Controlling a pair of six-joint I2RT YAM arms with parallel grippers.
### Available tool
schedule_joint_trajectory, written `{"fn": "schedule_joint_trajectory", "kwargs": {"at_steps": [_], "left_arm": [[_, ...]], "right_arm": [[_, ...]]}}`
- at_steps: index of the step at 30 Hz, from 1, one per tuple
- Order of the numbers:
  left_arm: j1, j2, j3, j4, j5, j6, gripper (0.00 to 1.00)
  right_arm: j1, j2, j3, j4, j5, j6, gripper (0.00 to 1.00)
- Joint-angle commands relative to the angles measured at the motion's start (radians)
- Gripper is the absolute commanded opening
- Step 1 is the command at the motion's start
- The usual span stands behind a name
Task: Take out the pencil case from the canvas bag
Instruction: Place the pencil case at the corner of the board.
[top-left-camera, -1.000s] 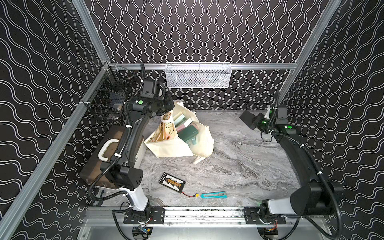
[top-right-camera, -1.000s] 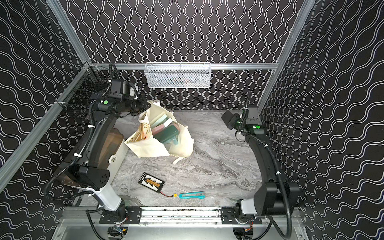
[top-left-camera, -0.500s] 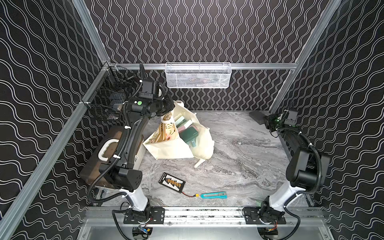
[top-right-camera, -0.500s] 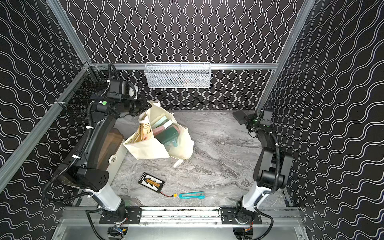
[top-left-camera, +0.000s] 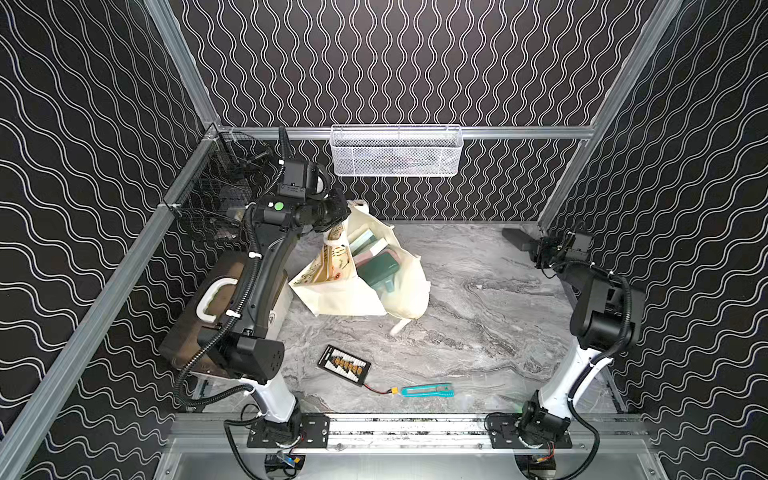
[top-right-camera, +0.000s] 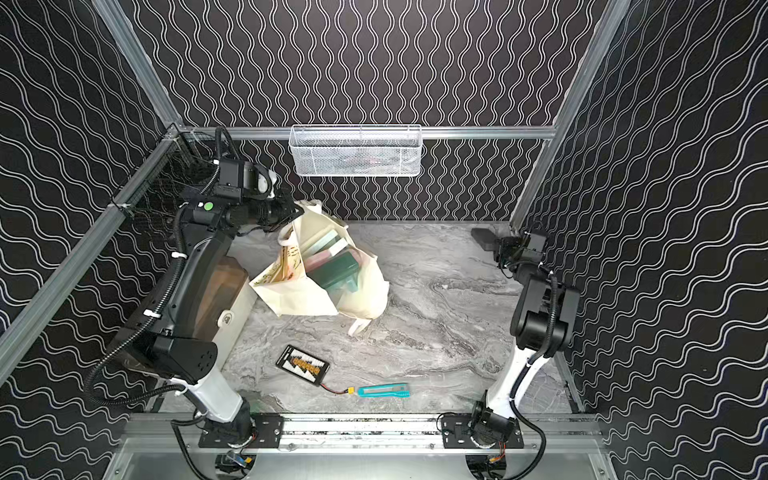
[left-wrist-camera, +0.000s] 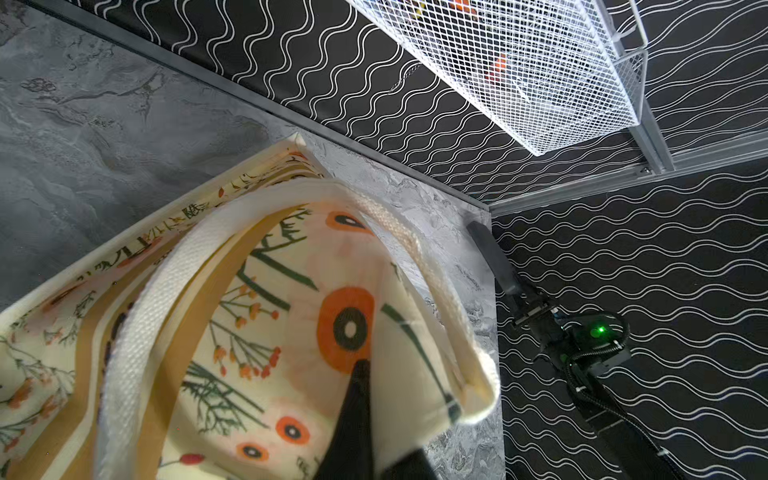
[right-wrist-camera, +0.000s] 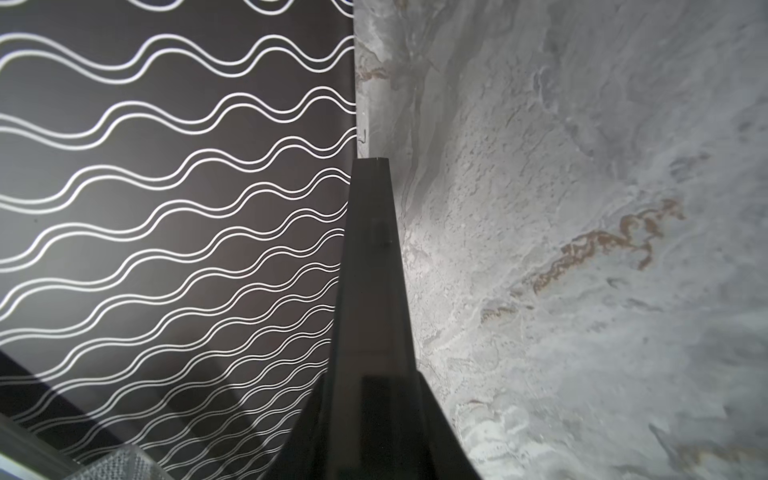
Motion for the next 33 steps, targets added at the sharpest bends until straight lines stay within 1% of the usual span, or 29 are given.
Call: {"fn": "schedule_joint_trajectory", "kwargs": {"at_steps": [1,4,8,10,13,15,17,22,29,33], "left_arm": [[0.000,-0.020,0.013,0.147,0.041,0.002,0.00],[0.000,-0.020,0.012,0.150,0.045,0.004,0.00],[0.000,-0.014,0.024,0.139,0.046,0.011,0.00],[0.000,-0.009,0.034,0.128,0.048,0.014,0.00],[0.000,-0.012,0.033,0.128,0.045,0.018,0.00],[0.000,-0.010,0.036,0.125,0.045,0.018,0.00],[0.000,-0.008,0.042,0.123,0.045,0.021,0.00],[0.000,-0.009,0.041,0.125,0.048,0.016,0.00],[0.000,0.003,0.062,0.113,0.052,0.020,0.00],[0.000,0.006,0.072,0.106,0.055,0.023,0.00]], "right_arm": [[-0.001,0.041,0.022,0.099,-0.038,0.049,0.04],[-0.005,0.067,0.029,0.113,-0.044,0.037,0.10],[-0.009,0.102,0.038,0.125,-0.059,0.025,0.21],[-0.011,0.110,0.031,0.136,-0.064,0.025,0.30],[-0.014,0.105,0.015,0.141,-0.062,0.018,0.46],[-0.017,0.099,0.008,0.133,-0.061,0.010,0.53],[-0.020,0.091,0.004,0.126,-0.061,0.001,0.57],[-0.024,0.065,-0.011,0.079,-0.054,-0.029,0.63],[-0.027,0.009,0.019,-0.196,0.042,-0.160,0.62],[-0.031,-0.006,0.002,-0.231,0.058,-0.190,0.62]]}}
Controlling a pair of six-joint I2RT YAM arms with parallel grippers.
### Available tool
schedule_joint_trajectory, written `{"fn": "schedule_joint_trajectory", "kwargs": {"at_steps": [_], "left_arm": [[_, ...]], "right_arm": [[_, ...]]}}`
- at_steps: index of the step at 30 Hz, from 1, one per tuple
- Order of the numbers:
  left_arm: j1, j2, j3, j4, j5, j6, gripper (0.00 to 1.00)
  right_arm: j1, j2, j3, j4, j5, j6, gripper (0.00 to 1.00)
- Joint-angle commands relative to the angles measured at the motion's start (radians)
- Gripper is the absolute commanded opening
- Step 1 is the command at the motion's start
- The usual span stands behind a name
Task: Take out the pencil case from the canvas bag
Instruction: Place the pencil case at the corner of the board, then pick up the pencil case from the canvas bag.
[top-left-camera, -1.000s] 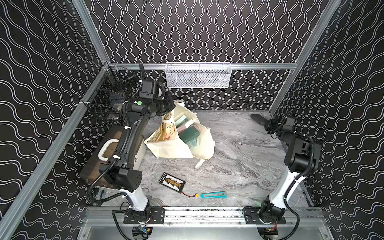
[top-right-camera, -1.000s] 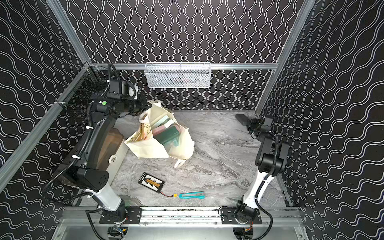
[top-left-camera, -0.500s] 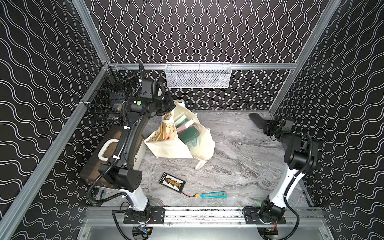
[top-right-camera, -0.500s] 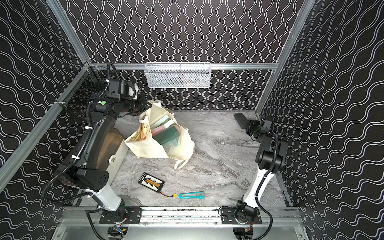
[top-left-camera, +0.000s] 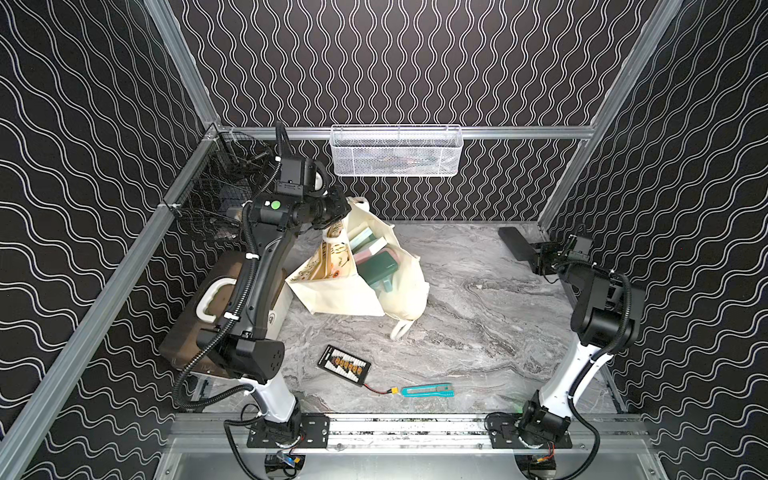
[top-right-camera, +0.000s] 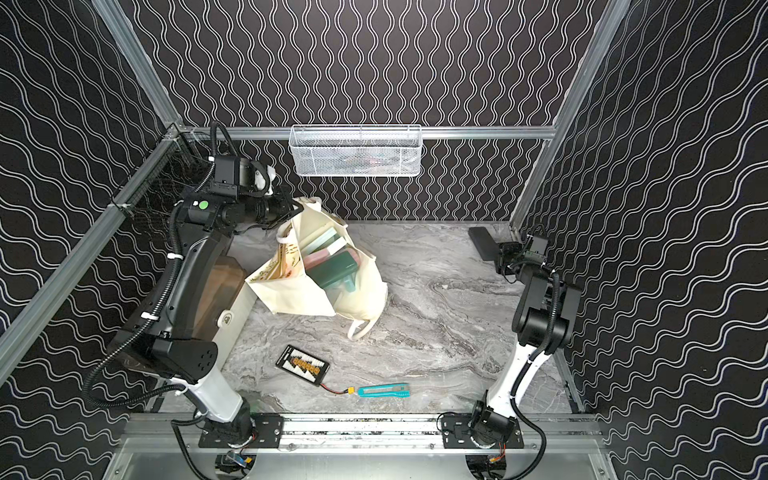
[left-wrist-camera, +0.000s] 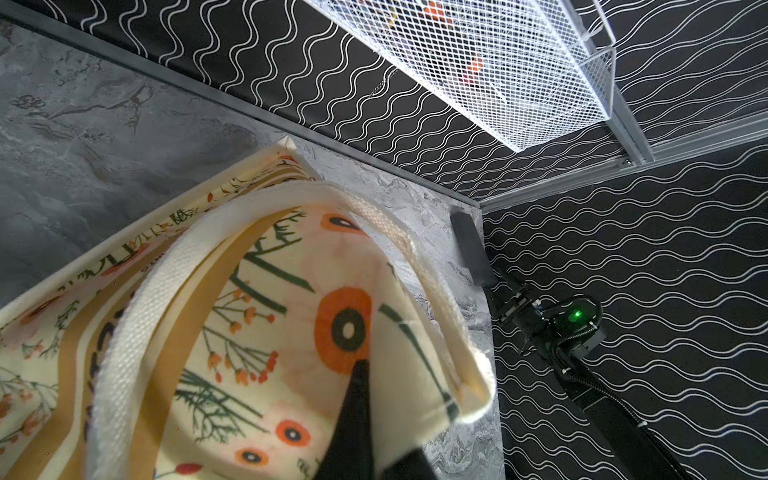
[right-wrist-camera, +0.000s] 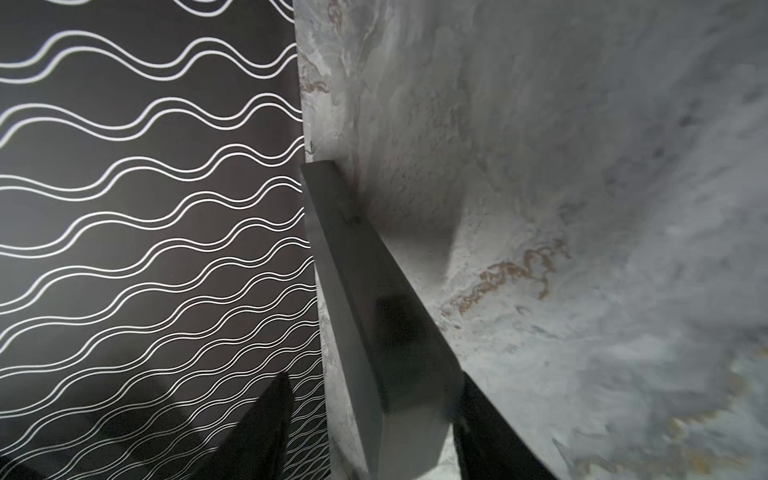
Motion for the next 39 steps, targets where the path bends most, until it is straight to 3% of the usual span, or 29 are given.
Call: {"fn": "schedule_joint_trajectory", "kwargs": {"at_steps": [1,10,16,23,28,35,39], "left_arm": [[0.001,0.001,0.018,0.131,0.035,0.002,0.00],[0.002,-0.006,0.005,0.156,0.056,0.008,0.00],[0.003,-0.026,-0.032,0.220,0.076,0.019,0.00],[0.002,0.002,-0.013,0.243,0.142,0.022,0.00],[0.003,0.004,-0.040,0.293,0.173,0.023,0.00],[0.000,0.025,-0.057,0.355,0.261,-0.001,0.00],[-0.002,0.036,-0.051,0.358,0.298,0.006,0.00]], "right_arm": [[-0.003,-0.015,-0.009,-0.084,0.036,-0.053,0.62],[0.001,-0.162,-0.044,-0.190,0.093,-0.185,0.62],[0.124,-0.406,-0.127,-0.268,0.209,-0.360,0.63],[0.461,-0.704,-0.203,-0.295,0.315,-0.579,0.64],[0.704,-0.838,-0.223,-0.316,0.339,-0.686,0.61],[1.083,-0.836,-0.168,-0.392,0.451,-0.810,0.51],[1.217,-0.766,-0.135,-0.400,0.474,-0.906,0.44]]}}
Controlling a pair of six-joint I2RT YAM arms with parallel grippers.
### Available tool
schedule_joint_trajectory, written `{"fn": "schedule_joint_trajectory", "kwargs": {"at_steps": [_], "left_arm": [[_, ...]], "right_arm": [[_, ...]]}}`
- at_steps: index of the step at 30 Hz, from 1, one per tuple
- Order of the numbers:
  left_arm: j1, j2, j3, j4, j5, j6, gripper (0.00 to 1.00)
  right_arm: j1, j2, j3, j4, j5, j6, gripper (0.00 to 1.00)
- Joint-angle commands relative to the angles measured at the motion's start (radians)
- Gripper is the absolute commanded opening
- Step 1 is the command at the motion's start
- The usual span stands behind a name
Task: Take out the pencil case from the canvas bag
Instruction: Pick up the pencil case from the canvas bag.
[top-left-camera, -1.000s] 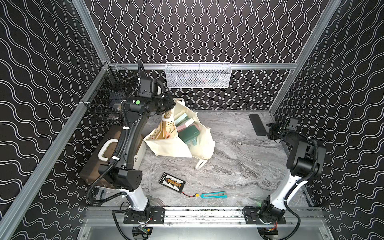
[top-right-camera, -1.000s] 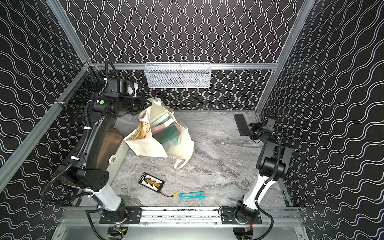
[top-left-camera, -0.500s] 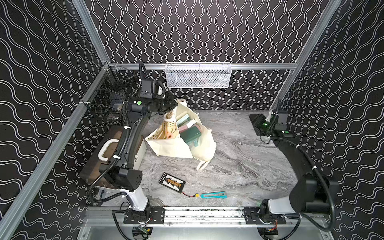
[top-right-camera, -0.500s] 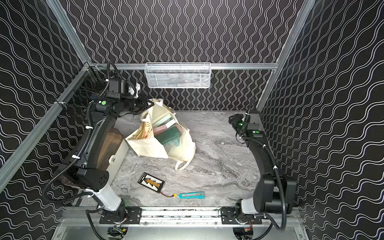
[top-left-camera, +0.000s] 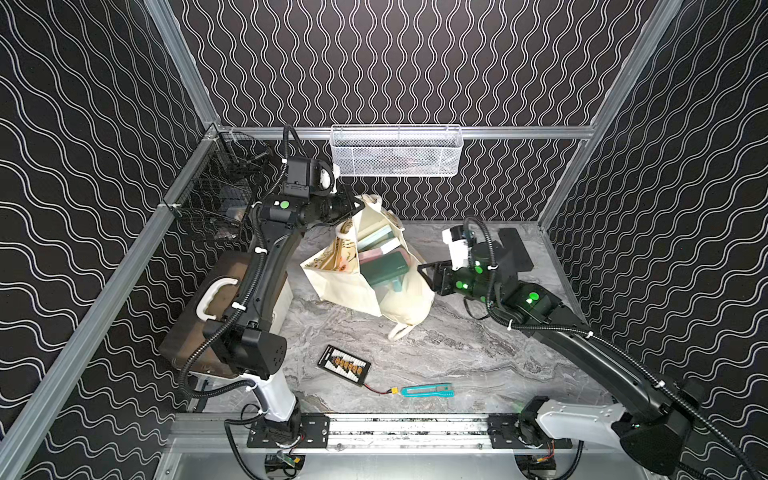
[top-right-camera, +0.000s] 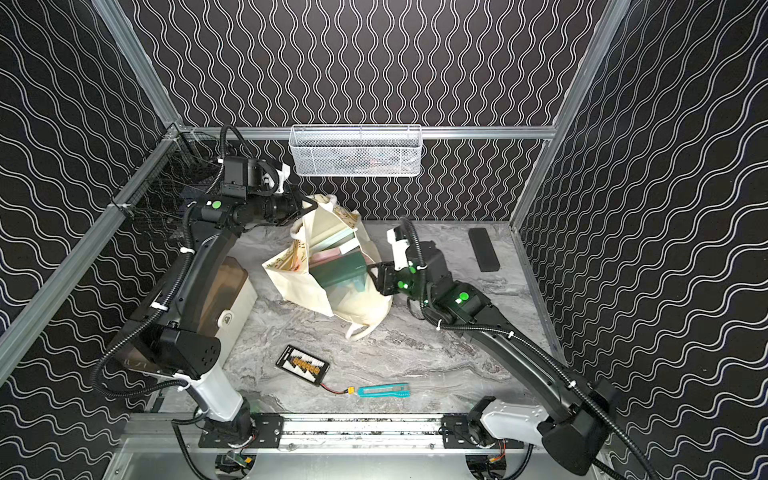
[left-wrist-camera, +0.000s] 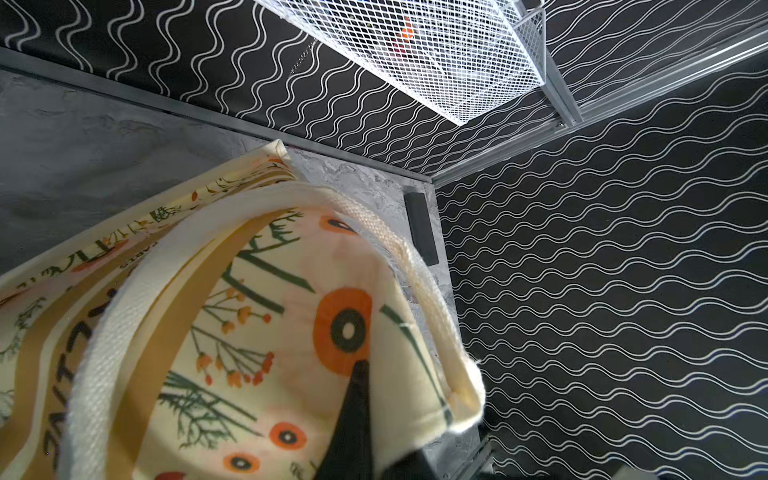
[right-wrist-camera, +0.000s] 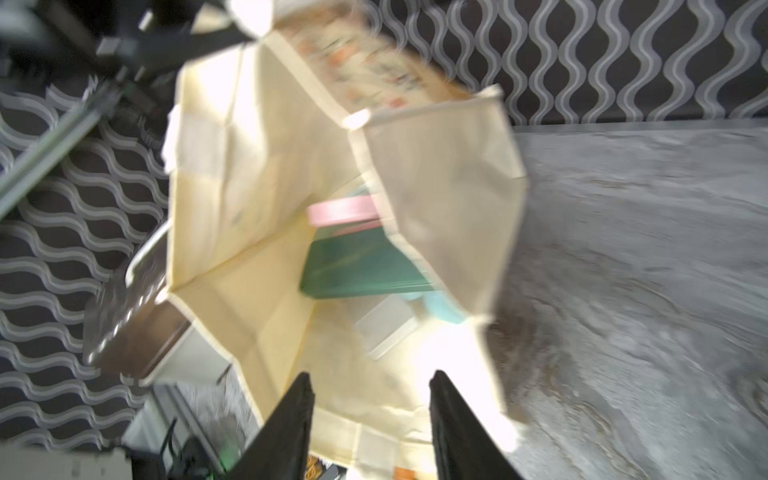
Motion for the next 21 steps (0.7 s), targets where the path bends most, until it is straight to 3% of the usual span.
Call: {"fn": "schedule_joint_trajectory", "kwargs": {"at_steps": [1,7,11,21], "left_arm": [[-0.001,0.004,0.011,0.202,0.107,-0.012,0.00],[-0.002,-0.002,-0.003,0.188,0.154,0.018,0.00],[-0.002,-0.003,-0.006,0.161,0.164,0.045,0.00],[-0.008,0.007,0.016,0.113,0.210,0.082,0.00]], "right_arm": [[0.061,0.055,0.028,-0.034,0.037,-0.135,0.42],[0.080,0.150,0.037,0.050,-0.029,-0.297,0.51],[0.080,0.214,0.033,0.130,-0.063,-0.465,0.49],[0.077,0.367,0.128,0.159,0.010,-0.784,0.62]]}}
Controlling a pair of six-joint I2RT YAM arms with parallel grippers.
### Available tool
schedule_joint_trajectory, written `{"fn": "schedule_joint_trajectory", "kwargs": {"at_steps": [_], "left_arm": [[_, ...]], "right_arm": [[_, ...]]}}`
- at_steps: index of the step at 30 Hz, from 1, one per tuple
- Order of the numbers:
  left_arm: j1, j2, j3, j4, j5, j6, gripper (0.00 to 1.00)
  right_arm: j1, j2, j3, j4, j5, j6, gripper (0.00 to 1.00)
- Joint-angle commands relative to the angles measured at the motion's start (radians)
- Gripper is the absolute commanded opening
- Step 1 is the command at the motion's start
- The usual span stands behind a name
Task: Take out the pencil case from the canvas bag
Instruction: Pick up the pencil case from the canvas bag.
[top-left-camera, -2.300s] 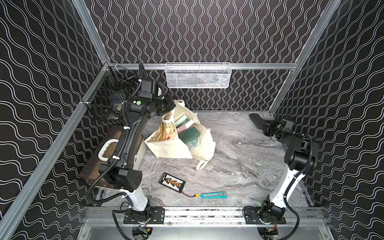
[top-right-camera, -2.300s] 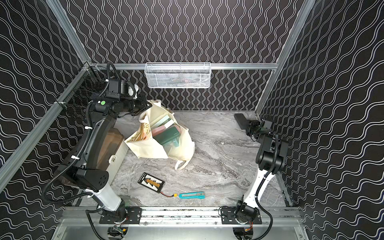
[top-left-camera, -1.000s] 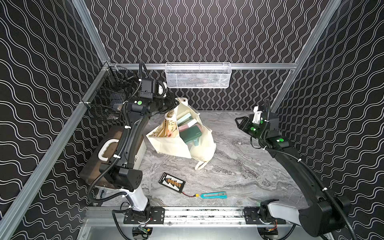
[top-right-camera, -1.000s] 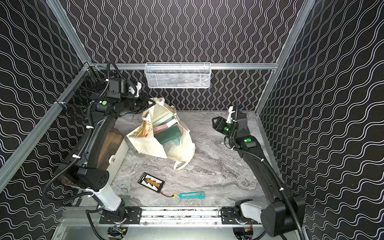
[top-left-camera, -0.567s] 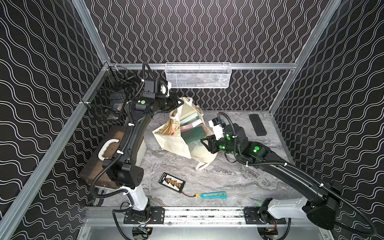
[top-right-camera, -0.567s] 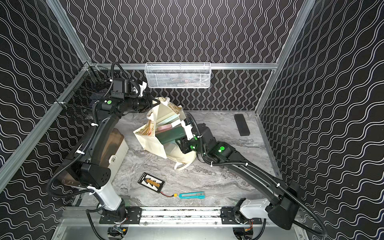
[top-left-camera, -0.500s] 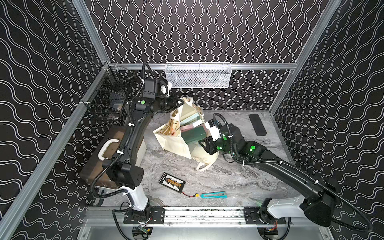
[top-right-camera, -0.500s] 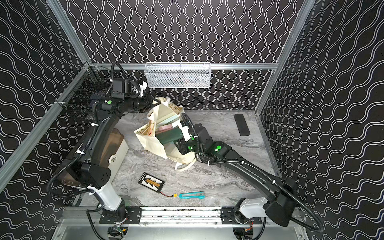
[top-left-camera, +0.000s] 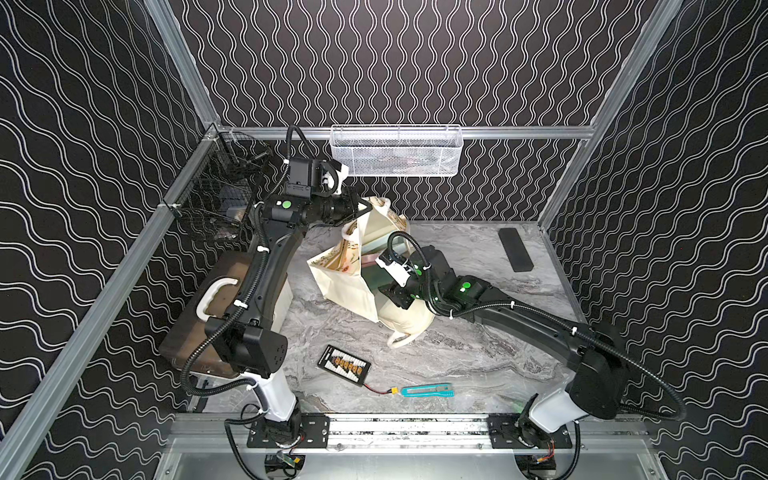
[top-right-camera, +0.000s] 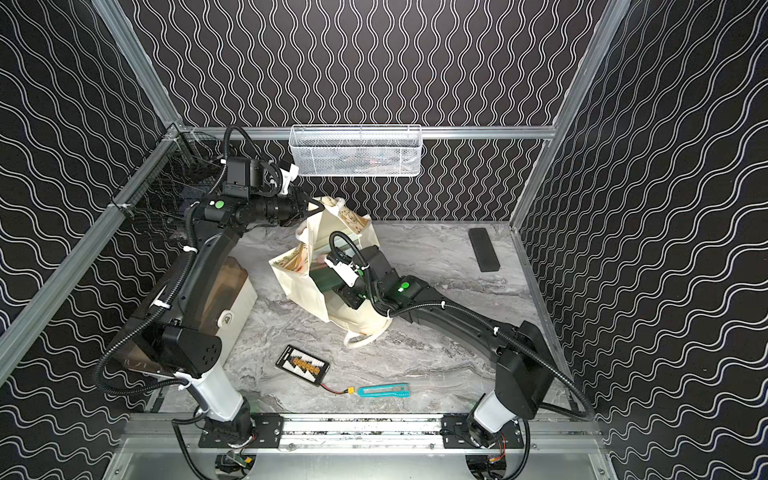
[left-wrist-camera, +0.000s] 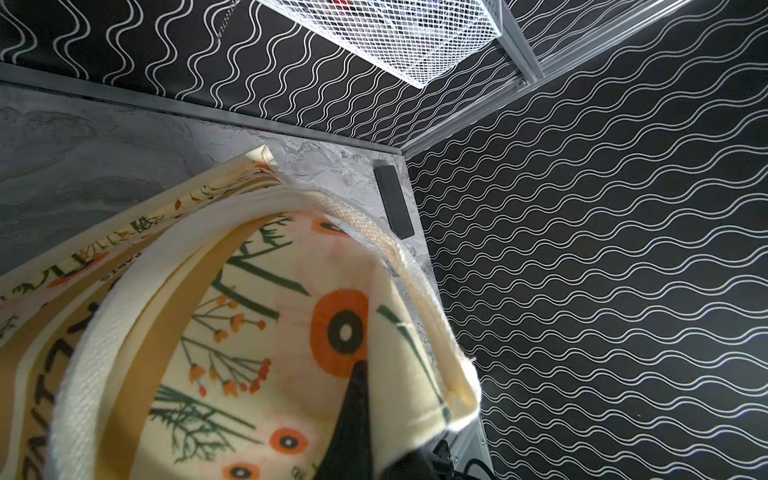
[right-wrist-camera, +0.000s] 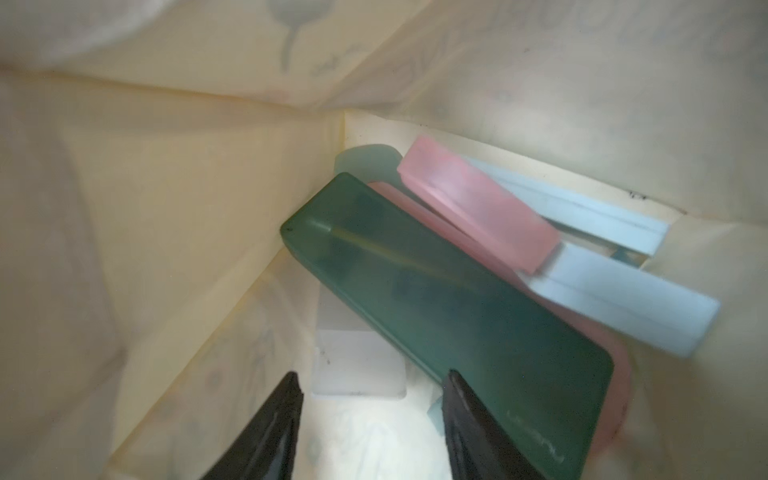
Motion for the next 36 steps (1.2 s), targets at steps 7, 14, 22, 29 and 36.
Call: {"fn": "schedule_joint_trajectory", "kwargs": {"at_steps": [7,14,22,29,36], "left_arm": [[-0.012,0.011,0.047,0.057,0.096,0.059,0.00],[-0.016,0.015,0.063,0.025,0.103,0.090,0.00],[-0.018,0.019,0.068,0.014,0.117,0.106,0.00],[-0.023,0.021,0.061,0.017,0.143,0.113,0.00],[-0.033,0.019,0.065,0.018,0.162,0.121,0.00]], "right_arm": [[-0.015,0.035,0.010,0.135,0.055,-0.347,0.73],[-0.028,0.019,-0.026,0.185,0.045,-0.460,0.75],[-0.033,0.010,-0.025,0.188,0.063,-0.506,0.75],[-0.033,0.021,-0.011,0.182,0.092,-0.577,0.76],[-0.046,0.061,0.036,0.138,0.075,-0.600,0.77]]}}
